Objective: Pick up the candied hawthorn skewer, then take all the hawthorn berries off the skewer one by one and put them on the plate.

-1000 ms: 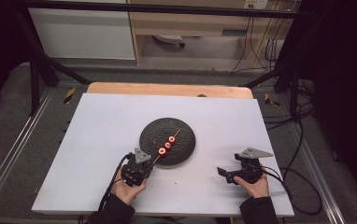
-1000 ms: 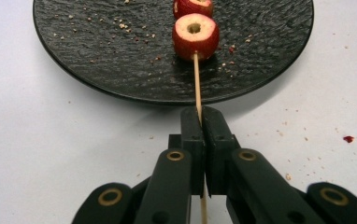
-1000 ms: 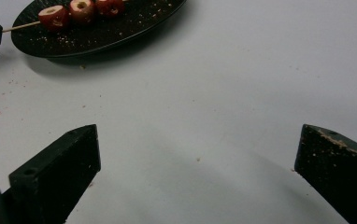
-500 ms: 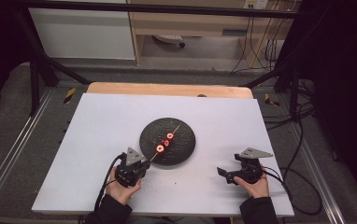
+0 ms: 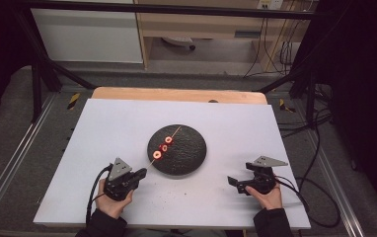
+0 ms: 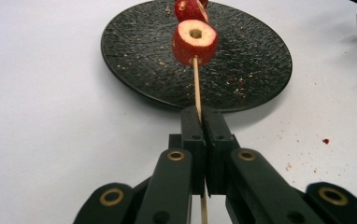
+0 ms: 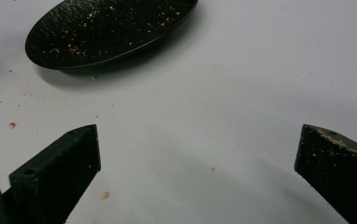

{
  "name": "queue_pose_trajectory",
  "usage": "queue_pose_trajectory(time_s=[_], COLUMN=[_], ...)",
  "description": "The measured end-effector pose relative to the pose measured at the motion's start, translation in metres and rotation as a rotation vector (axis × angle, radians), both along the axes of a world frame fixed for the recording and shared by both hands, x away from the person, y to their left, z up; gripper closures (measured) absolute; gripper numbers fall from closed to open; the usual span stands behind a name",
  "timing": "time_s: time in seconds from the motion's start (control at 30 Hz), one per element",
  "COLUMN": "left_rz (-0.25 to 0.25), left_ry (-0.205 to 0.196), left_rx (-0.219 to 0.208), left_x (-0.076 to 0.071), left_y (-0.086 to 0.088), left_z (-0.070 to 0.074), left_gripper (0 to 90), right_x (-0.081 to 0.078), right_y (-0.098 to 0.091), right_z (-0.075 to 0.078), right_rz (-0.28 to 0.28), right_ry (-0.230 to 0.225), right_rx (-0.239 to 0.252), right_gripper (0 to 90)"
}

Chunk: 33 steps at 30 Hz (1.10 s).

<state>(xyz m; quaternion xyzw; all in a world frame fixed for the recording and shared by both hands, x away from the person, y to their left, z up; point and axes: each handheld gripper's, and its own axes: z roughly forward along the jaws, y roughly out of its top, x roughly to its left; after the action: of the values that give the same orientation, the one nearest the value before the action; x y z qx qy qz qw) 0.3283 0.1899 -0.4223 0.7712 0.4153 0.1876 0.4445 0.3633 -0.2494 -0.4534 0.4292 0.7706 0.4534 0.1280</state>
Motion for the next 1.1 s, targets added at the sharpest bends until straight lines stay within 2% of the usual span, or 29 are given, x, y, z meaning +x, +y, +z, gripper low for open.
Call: queue_pose_trajectory(time_s=[0.2,0.4,0.8,1.0,1.1], left_rz=[-0.006,-0.010,-0.020,-0.018,-0.018], left_ry=[-0.007,-0.031,-0.041,-0.047,-0.052], left_rx=[-0.041,-0.058,-0.072,-0.075,-0.077], left_x=[-0.004,-0.009,-0.010,-0.012,-0.012], left_y=[0.015,0.022,0.023,0.023,0.022], left_z=[-0.001,-0.003,-0.005,-0.004,-0.004], left_gripper=[88.4,88.3,88.3,88.3,88.3], right_x=[0.000,0.000,0.002,0.006,0.007], right_y=[0.010,0.023,0.047,0.063,0.068], right_z=[0.002,0.006,0.017,0.027,0.030], right_rz=[0.006,0.031,0.067,0.091,0.089], right_ry=[0.000,-0.010,-0.007,-0.026,-0.025], right_rx=[0.013,0.014,0.041,0.074,0.072], right_gripper=[1.3,0.8,0.7,0.7,0.7])
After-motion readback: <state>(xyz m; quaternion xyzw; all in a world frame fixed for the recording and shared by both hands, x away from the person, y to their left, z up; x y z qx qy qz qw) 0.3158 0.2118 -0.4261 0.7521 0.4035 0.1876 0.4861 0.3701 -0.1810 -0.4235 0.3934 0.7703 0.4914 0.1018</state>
